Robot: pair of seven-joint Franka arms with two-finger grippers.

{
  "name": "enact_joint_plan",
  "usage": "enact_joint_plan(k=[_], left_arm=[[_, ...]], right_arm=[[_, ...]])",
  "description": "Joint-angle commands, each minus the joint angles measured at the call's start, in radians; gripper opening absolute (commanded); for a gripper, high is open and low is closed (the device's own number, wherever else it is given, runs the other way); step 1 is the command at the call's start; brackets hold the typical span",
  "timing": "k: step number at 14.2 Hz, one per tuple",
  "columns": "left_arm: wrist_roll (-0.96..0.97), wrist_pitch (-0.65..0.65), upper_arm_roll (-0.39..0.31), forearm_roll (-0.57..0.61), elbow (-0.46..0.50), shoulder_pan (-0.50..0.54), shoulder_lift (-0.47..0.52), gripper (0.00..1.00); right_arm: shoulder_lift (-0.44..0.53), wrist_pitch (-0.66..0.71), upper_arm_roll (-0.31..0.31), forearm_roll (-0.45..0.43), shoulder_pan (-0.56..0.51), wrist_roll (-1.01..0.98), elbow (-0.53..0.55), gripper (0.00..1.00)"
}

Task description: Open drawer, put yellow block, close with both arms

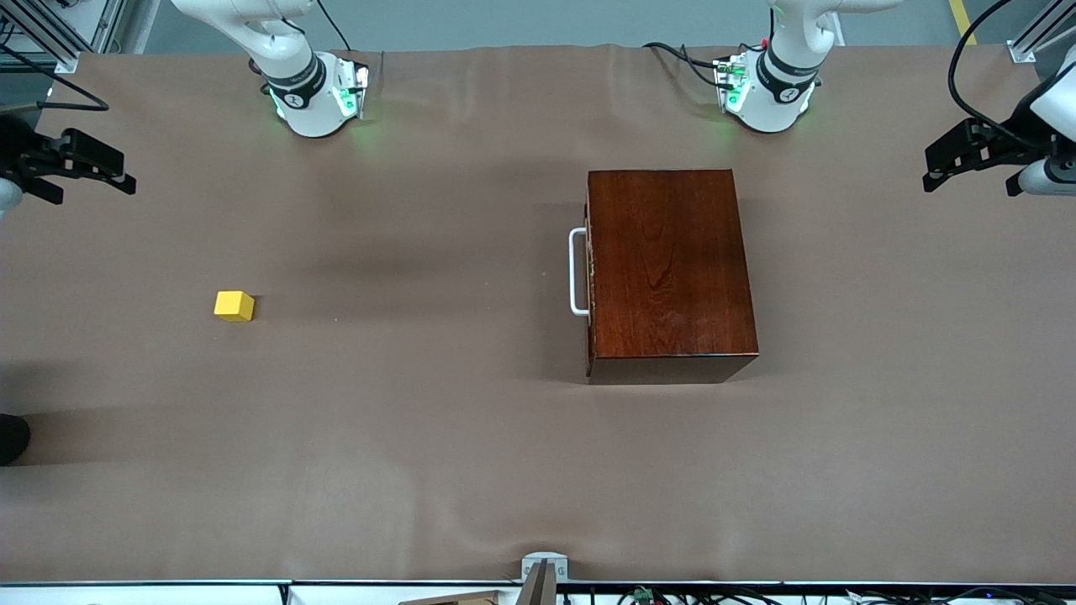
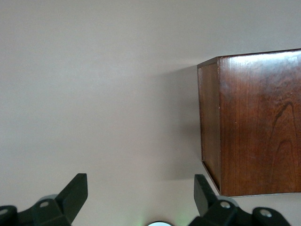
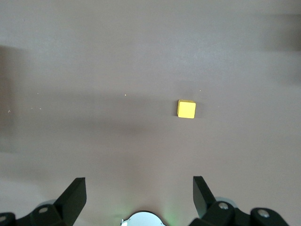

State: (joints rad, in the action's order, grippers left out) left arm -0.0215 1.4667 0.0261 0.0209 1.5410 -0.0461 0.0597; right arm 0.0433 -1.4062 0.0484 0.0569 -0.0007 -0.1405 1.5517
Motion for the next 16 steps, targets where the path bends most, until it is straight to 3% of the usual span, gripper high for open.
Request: enact_joint_plan(k=[1, 13, 16], left_arm=[[-0.018, -0.028, 0.003, -0.009, -0.028, 0.011, -0.009, 1.00], [0.003, -0.046, 0.014, -0.022, -0.036, -0.007, -0.009, 1.00], [0.122, -0.031, 0.122, -0.006, -0.038, -0.032, -0.037, 1.00]], right_arm=[[0.026, -0.004, 0.007, -0.014, 0.010, -0.007, 0.024, 1.00], [0.024, -0.002, 0.008, -0.012, 0.007, -0.007, 0.024, 1.00], [0.024, -0.001, 0.008, -0.012, 0.005, -0.007, 0.024, 1.00]])
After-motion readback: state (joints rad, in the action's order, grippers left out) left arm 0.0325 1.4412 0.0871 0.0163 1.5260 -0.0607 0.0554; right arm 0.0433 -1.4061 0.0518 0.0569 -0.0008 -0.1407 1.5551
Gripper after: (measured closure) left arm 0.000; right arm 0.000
